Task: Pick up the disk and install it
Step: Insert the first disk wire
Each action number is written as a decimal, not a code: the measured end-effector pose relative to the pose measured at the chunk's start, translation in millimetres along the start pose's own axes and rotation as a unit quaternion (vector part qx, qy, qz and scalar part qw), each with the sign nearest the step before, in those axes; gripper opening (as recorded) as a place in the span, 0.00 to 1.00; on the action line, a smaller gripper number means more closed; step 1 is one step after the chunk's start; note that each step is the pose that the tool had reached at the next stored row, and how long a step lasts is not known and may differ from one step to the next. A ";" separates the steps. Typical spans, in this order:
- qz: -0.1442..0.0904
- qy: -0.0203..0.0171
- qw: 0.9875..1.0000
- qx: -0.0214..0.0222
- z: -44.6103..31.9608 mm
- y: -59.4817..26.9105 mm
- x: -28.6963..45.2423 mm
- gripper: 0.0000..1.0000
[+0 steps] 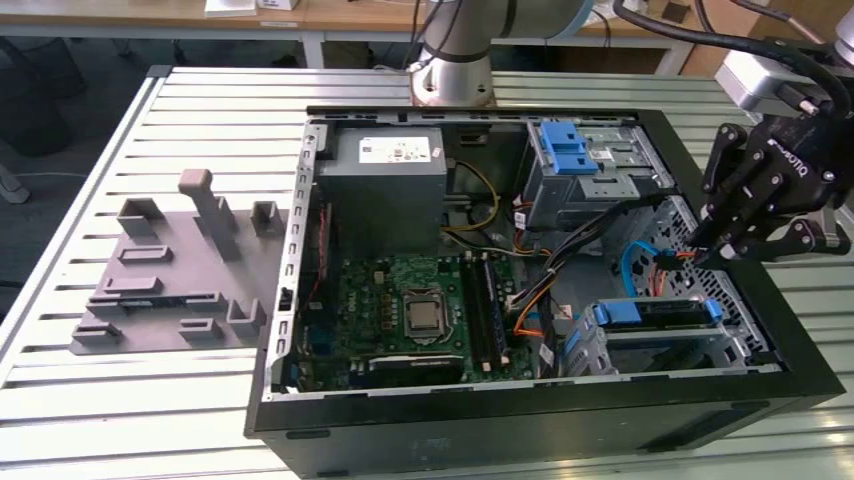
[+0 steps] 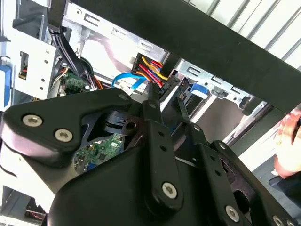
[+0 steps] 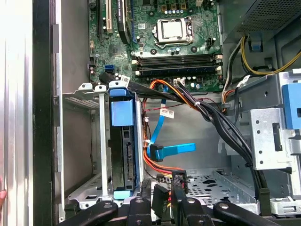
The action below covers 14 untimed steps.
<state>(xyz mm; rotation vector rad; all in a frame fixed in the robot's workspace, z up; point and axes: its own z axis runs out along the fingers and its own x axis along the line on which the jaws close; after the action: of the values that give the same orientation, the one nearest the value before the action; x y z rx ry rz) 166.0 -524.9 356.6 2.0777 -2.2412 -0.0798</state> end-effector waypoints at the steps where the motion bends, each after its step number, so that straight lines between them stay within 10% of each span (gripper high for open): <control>1: 0.000 0.002 1.000 0.000 0.6 -0.3 -0.1 0.31; 7: 0.001 0.006 1.000 0.003 1.3 4.5 0.2 0.16; 14: -0.002 0.005 1.000 0.020 2.6 15.3 1.3 0.16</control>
<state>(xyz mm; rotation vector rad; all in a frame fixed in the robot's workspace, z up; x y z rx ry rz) 150.5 -525.1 355.5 2.0979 -2.2519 -0.0247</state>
